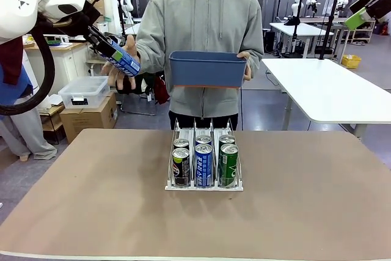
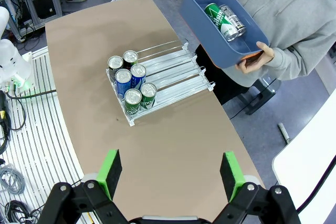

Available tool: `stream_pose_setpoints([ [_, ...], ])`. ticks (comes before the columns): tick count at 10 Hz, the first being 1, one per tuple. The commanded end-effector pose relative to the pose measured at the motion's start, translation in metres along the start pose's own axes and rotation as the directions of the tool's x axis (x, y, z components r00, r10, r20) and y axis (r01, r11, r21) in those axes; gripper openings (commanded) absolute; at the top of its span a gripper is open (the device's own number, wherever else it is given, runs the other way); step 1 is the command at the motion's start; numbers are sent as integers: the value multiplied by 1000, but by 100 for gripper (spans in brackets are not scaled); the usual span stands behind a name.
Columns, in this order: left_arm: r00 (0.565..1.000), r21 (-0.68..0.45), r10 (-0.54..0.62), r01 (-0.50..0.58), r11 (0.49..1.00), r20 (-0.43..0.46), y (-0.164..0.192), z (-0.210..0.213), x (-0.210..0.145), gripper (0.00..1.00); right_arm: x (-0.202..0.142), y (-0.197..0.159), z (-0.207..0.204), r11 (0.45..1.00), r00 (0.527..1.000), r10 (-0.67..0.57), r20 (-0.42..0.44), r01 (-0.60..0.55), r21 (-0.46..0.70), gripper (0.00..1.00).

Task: Fill the beverage cans into the dispenser.
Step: Place the picked Ionic drink in the line of the Automatic Can Dispenser with the same cans.

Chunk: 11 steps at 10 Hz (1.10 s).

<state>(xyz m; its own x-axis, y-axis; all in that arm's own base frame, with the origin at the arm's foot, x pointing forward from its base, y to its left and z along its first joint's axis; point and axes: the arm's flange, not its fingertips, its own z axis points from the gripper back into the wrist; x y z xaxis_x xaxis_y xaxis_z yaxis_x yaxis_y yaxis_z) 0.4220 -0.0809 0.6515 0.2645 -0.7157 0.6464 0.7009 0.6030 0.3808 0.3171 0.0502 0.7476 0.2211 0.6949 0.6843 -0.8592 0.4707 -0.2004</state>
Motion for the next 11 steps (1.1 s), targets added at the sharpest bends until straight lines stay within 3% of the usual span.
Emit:
stream_pose_setpoints([
  [1,1000,3,-8,8,1000,2,4,2,-1,43,0,0,-1,1000,1000,6,-1,-6,2,100],
  [11,1000,3,-8,8,1000,2,4,2,-1,43,0,0,-1,1000,1000,6,-1,-6,2,100],
])
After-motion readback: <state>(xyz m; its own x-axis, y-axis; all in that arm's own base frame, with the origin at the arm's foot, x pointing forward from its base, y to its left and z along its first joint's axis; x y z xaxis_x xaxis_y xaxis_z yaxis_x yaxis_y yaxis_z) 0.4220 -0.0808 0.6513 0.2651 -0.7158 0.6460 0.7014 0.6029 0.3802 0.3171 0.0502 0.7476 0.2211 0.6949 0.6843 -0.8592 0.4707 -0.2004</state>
